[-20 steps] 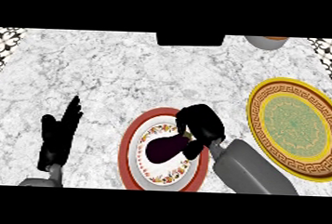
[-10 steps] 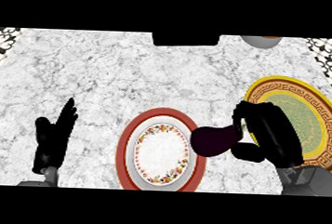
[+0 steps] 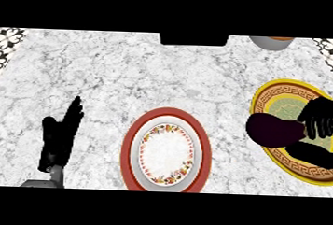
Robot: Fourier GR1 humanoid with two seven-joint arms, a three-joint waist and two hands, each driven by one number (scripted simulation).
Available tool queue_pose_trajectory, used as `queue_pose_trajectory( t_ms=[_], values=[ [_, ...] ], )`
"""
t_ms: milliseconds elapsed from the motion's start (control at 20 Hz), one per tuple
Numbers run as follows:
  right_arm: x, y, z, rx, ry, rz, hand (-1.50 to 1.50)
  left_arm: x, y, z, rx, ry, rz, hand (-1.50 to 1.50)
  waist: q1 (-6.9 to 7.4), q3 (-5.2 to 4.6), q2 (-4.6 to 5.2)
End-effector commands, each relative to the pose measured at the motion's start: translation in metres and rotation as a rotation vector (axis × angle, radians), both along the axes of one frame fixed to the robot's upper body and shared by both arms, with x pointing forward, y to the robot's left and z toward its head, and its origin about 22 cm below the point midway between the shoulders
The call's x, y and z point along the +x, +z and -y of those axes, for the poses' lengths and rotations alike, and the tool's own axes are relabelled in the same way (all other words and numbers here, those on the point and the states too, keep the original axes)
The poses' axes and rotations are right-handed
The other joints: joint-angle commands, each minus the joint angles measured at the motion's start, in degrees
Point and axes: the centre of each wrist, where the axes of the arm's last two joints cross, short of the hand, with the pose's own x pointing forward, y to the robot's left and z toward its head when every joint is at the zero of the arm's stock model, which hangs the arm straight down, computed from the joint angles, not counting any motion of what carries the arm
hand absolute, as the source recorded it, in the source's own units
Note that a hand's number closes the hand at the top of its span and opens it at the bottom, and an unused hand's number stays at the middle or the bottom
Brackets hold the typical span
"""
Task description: Pick the eggplant from the plate and place it in the plate
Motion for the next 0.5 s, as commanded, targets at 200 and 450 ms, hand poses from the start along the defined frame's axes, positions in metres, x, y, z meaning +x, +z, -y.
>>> queue_pose_trajectory(
  t_ms=[200,450],
  values=[
    [0.024,-0.013,0.057,0.019,-0.124,-0.045,1.5,0.003,-0.004,0.001,-0.012,-0.012,0.011,0.0,1.02,0.0,0.26],
    [0.058,-0.018,0.09,-0.011,-0.135,-0.091,1.5,0.001,-0.004,-0.002,-0.007,-0.042,-0.002,0.0,1.58,0.01,0.37]
  ],
)
